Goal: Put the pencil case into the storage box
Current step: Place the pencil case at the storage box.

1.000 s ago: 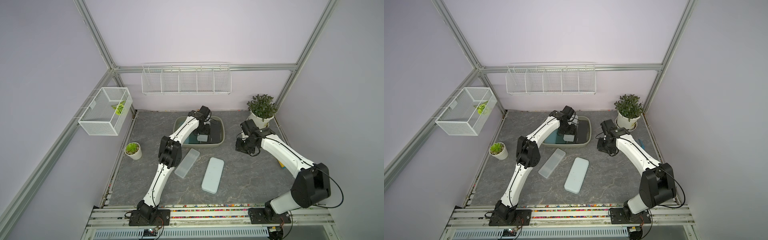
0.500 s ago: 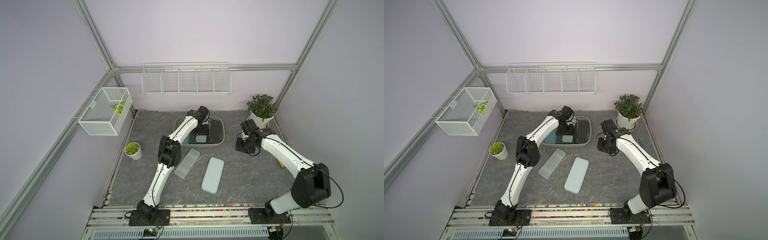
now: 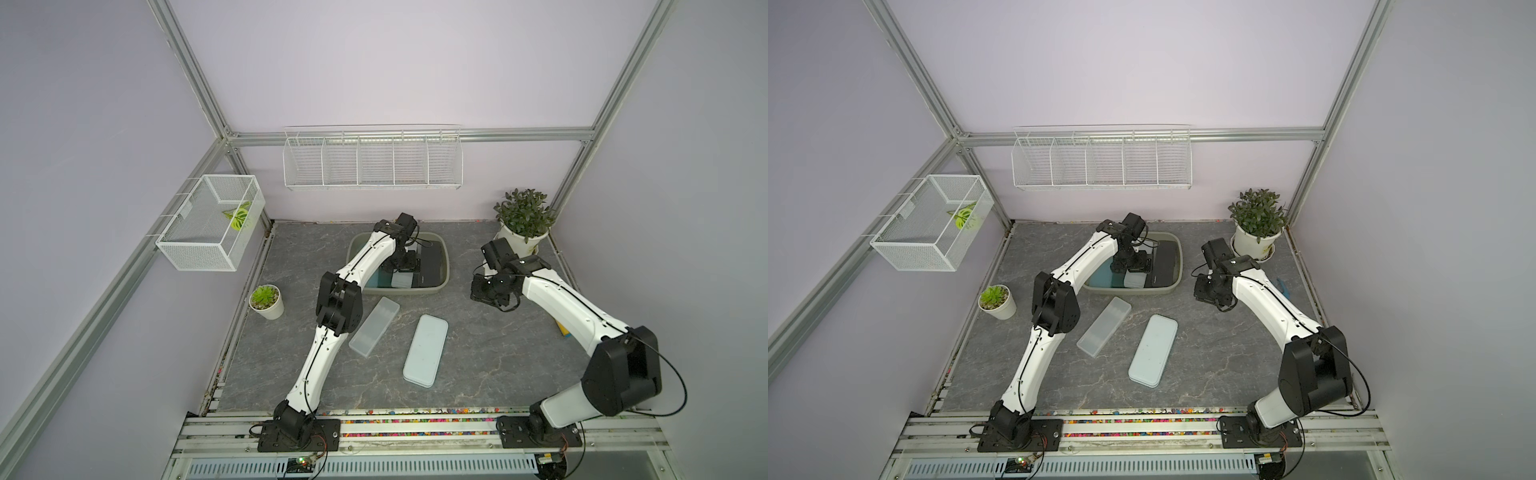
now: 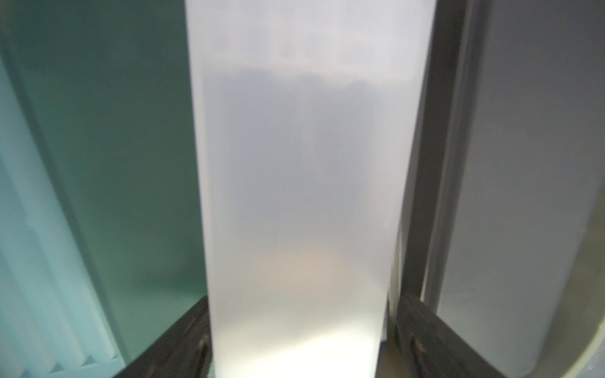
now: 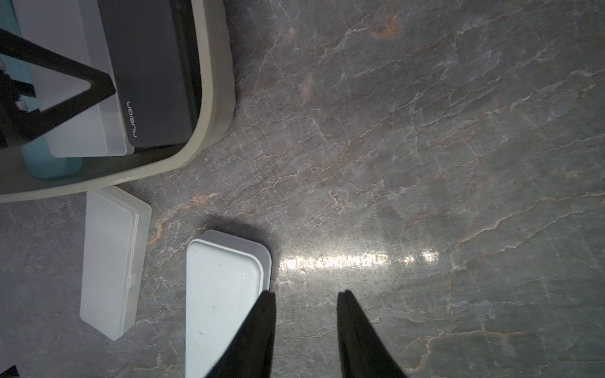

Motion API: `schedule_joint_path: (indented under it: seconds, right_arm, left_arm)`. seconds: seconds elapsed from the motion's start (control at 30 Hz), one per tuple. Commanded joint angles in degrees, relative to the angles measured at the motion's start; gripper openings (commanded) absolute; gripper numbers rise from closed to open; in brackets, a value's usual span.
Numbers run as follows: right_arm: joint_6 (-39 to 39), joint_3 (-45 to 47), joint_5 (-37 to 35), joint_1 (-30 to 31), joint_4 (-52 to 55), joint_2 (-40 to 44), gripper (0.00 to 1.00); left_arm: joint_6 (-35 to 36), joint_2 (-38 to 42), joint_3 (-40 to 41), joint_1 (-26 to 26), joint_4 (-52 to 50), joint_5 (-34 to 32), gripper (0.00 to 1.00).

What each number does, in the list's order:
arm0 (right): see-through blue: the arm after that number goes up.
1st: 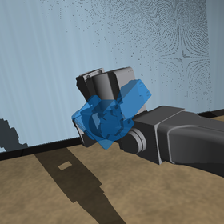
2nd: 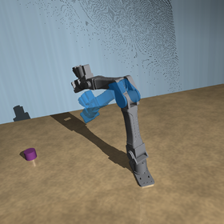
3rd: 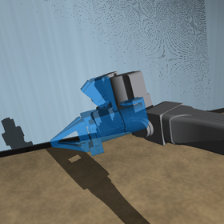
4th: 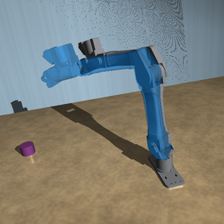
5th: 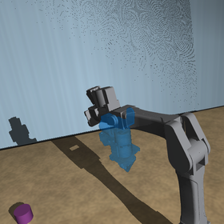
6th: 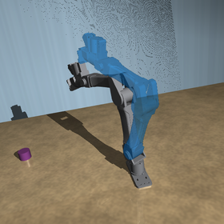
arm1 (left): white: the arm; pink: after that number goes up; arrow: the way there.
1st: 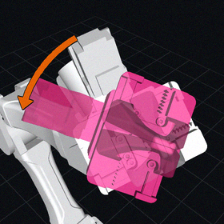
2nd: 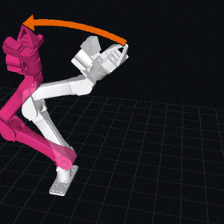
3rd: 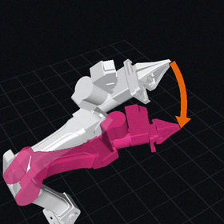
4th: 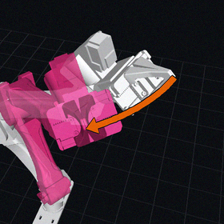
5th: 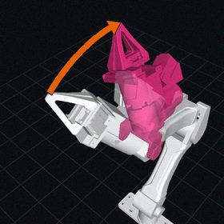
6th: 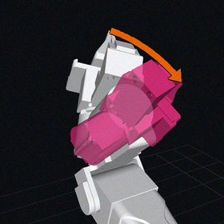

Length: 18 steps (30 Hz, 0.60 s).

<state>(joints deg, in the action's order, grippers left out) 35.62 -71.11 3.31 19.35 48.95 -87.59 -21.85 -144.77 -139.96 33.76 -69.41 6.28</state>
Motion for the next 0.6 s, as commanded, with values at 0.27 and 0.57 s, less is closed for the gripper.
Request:
schedule_joint_path:
  seconds: [0.27,0.57]
  right_arm:
    - [1.4,1.7,0.2,-0.4,-0.4,0.6,0.38]
    - [2.1,1.6,0.1,-0.4,-0.5,0.8,0.38]
  left_arm:
    - [0.1,0.2,-1.0,1.0,4.2,5.5,0.91]
    - [1.5,3.7,-0.6,1.2,3.5,2.9,0.91]
